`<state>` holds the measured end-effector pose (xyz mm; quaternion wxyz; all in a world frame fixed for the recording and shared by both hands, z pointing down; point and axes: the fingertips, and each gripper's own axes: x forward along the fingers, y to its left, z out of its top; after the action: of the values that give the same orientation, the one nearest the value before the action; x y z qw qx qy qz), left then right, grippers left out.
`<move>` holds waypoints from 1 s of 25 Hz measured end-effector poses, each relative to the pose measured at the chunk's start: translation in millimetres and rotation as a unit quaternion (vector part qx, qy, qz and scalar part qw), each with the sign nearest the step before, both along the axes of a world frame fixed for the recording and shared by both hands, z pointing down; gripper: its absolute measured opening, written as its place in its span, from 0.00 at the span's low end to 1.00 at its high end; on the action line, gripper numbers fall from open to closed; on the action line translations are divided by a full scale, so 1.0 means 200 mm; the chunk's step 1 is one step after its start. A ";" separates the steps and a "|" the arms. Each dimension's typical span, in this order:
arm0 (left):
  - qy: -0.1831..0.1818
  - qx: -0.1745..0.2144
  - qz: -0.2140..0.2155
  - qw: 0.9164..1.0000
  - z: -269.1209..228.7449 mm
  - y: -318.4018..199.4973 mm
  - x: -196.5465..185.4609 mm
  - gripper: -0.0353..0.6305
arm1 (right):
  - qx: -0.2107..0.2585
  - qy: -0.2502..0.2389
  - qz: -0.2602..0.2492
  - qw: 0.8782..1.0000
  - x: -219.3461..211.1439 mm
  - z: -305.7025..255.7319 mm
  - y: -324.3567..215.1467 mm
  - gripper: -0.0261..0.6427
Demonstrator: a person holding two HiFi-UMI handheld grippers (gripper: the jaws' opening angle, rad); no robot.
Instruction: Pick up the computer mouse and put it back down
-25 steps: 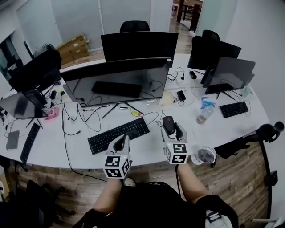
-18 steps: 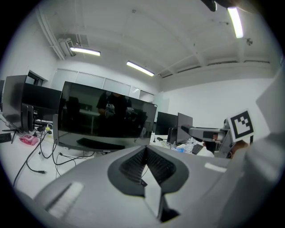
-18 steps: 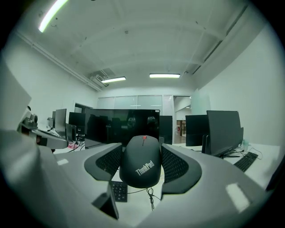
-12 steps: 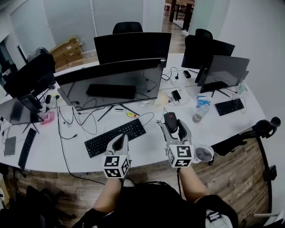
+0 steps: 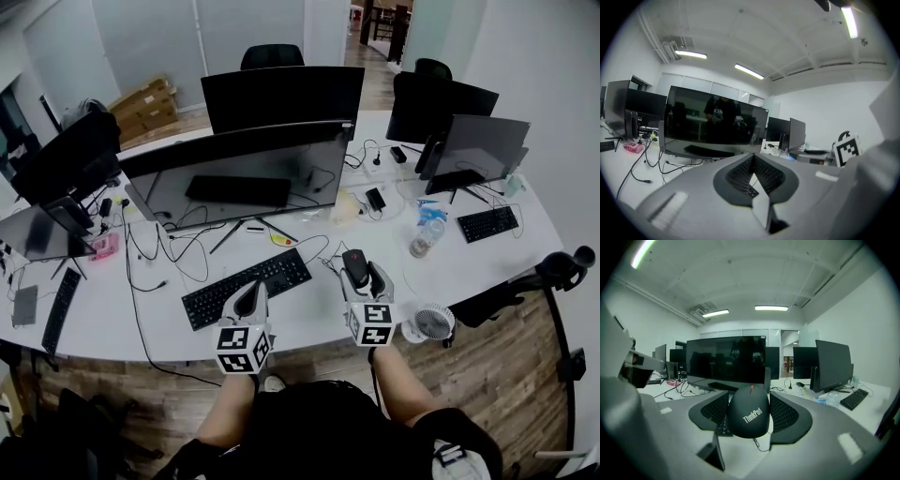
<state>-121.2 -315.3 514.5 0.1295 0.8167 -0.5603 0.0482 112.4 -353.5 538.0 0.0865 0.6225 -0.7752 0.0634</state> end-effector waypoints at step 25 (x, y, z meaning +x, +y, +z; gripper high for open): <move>-0.016 -0.016 -0.022 1.000 0.04 0.06 -0.08 0.13 | -0.271 0.066 -0.035 0.960 -0.02 1.26 0.18 0.43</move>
<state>-136.5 -302.3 522.3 0.1348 0.8012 -0.5791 0.0673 108.3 -317.9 789.5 0.3054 0.5508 -0.7431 0.2264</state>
